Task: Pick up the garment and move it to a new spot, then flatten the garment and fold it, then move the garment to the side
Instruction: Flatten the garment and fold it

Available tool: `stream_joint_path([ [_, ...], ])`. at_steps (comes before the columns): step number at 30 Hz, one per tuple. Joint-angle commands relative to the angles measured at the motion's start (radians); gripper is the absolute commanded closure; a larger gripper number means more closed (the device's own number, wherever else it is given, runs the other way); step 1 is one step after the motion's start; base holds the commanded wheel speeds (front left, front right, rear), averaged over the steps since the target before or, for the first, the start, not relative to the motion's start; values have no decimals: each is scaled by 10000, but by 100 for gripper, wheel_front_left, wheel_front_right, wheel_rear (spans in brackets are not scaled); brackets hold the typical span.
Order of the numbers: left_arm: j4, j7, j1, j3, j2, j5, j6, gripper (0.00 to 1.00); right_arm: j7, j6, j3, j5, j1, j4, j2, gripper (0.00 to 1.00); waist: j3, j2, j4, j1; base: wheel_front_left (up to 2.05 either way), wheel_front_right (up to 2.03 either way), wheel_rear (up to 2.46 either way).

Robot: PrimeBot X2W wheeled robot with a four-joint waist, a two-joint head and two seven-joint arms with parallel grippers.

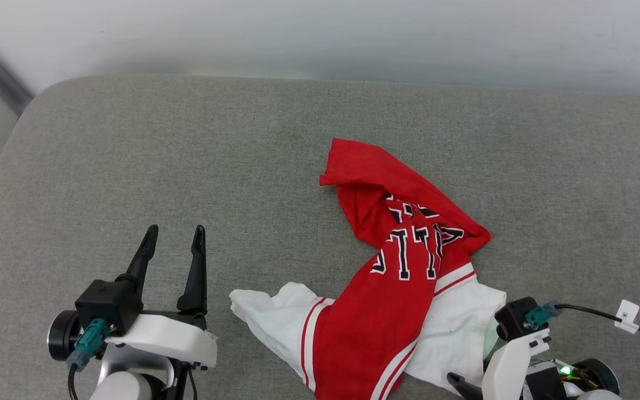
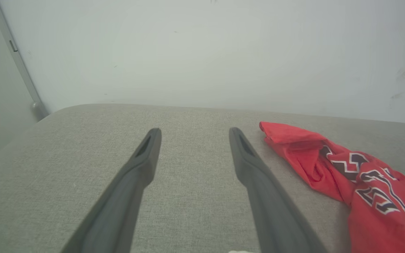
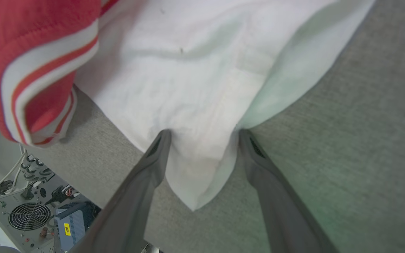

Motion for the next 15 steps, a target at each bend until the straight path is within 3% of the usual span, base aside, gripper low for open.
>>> stream_joint_path([
  [1,44,-45,-111,8,-22,-7,-42,0,519,40,597,306,636,802,291,0,27,0,-2,0,0,0,0],
  [2,62,-61,-115,16,-16,-23,-39,0,559,43,659,408,675,885,372,58,34,0,-16,0,0,0,0],
  [3,81,-62,-110,31,11,-37,-36,0,522,44,693,418,648,918,407,100,29,0,-50,0,0,0,0],
  [10,213,428,74,49,210,-372,-201,0,-520,11,-206,73,69,179,318,100,-237,0,-433,0,0,0,0],
  [15,257,1836,72,-73,724,-1148,-900,0,-1071,17,-1299,-343,117,-350,391,100,-491,0,-723,0,0,0,0],
])
